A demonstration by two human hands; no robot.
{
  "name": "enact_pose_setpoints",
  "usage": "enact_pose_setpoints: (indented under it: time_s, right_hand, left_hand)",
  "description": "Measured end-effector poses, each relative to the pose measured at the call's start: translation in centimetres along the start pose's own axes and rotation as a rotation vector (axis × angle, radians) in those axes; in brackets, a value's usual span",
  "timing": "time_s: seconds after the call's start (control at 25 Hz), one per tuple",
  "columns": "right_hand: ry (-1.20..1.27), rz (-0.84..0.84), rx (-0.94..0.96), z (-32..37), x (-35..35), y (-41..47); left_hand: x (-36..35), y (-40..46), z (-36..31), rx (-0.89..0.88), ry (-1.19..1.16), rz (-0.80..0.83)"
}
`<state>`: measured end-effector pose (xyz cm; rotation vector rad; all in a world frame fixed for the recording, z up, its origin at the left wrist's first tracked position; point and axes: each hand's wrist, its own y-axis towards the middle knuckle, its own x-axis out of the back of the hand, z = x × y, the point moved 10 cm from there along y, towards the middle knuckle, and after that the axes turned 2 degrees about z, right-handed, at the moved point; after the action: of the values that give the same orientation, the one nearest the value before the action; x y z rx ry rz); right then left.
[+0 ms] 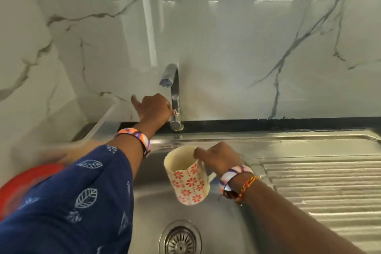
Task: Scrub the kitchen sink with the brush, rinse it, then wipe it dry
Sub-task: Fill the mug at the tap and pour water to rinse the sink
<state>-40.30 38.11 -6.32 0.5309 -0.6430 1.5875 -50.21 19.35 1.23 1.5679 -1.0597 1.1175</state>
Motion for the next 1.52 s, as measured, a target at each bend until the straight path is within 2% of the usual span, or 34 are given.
enact_pose_setpoints:
  time_s: [0.2, 0.28, 0.32, 0.44, 0.64, 0.84, 0.96, 1.0, 1.16, 1.52]
  right_hand:
    - [0.134, -0.03, -0.026, 0.6, -1.2, 3.2]
    - [0.191, -0.041, -0.067, -0.3, -2.0, 3.8]
    - [0.217, -0.036, -0.097, -0.8, -2.7, 3.9]
    - [0.298, -0.023, -0.17, -2.1, -4.6, 4.0]
    - [0.348, -0.022, -0.245, -2.8, -6.6, 3.4]
    - [0.354, -0.046, -0.264, -3.0, -7.0, 3.1]
    - [0.336, -0.049, -0.261, -3.0, -7.2, 3.1]
    - [0.328, -0.045, -0.257, -2.9, -7.3, 3.1]
    - [0.324, -0.017, -0.242, -2.8, -7.7, 3.0]
    - [0.329, -0.011, -0.226, -2.5, -7.6, 3.1]
  left_hand:
    - [-2.1, 3.3, -0.1, -0.018, 0.035, 0.033]
    - [-4.2, 3.6, 3.3, 0.066, -0.116, 0.076]
    - [-5.8, 3.5, 5.0, 0.103, -0.262, 0.12]
    - [-8.8, 3.0, 6.2, 0.131, -0.557, 0.238]
    - [-9.3, 3.8, 6.2, 0.259, -0.473, 0.359]
    - [-8.5, 3.5, 5.2, 0.247, -0.292, 0.387]
    - [-8.0, 3.4, 4.9, 0.245, -0.269, 0.388]
    - [-8.2, 3.4, 4.7, 0.23, -0.285, 0.409]
    - [-9.6, 1.9, 4.4, 0.308, -0.624, 0.615]
    - [-9.5, 1.7, 4.4, 0.322, -0.649, 0.638]
